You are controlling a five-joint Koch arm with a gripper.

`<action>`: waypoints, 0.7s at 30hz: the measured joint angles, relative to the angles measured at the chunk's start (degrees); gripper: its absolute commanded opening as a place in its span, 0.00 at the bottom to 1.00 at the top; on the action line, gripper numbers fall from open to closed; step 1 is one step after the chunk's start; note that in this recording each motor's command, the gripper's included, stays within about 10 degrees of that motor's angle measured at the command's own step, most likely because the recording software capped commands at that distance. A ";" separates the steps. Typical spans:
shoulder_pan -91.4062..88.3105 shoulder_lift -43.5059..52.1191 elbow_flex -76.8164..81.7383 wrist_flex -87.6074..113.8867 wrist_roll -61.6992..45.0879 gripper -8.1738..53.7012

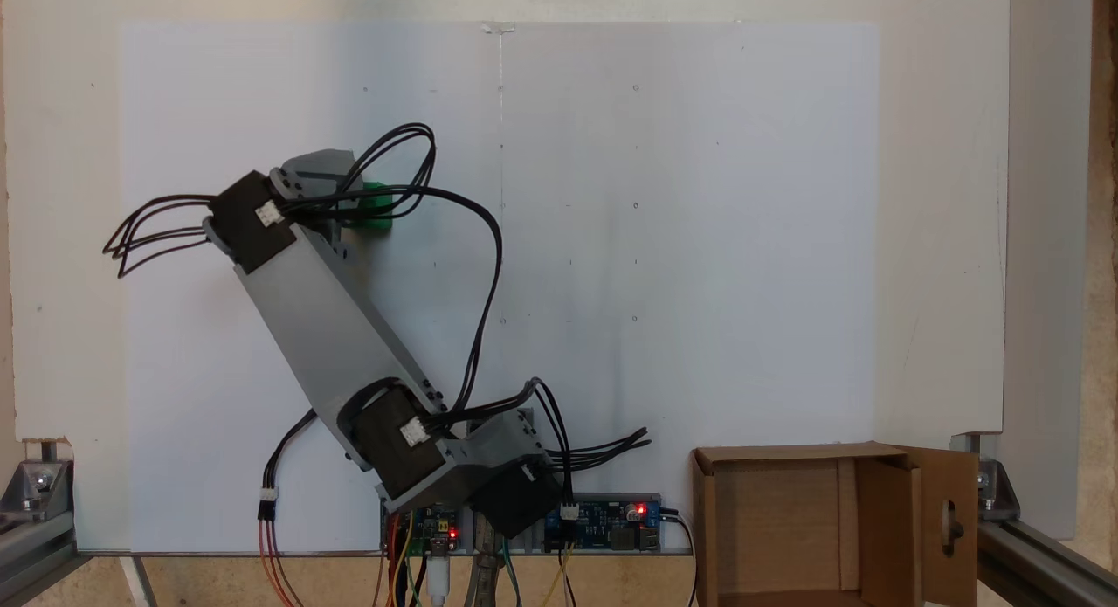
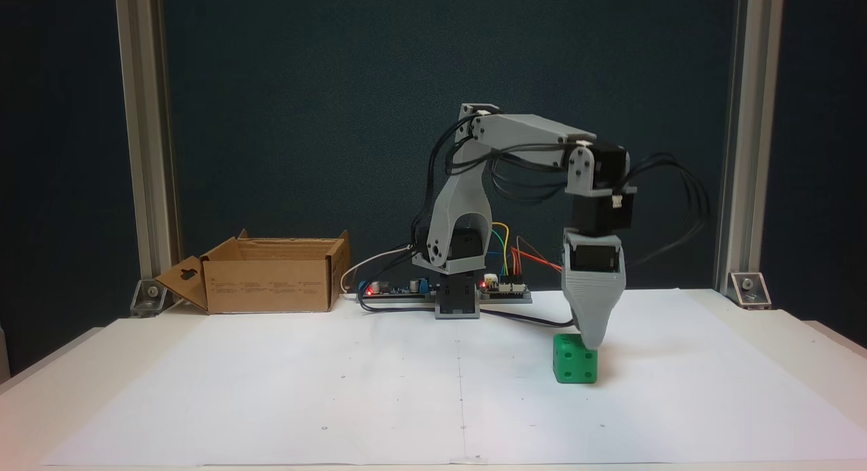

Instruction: Grasp a green dice and put it in the bin.

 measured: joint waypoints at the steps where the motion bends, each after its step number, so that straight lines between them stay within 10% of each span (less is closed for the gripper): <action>1: 0.18 0.00 0.00 0.00 0.00 0.77; 21: 1.85 -4.22 0.00 -0.97 -0.79 0.76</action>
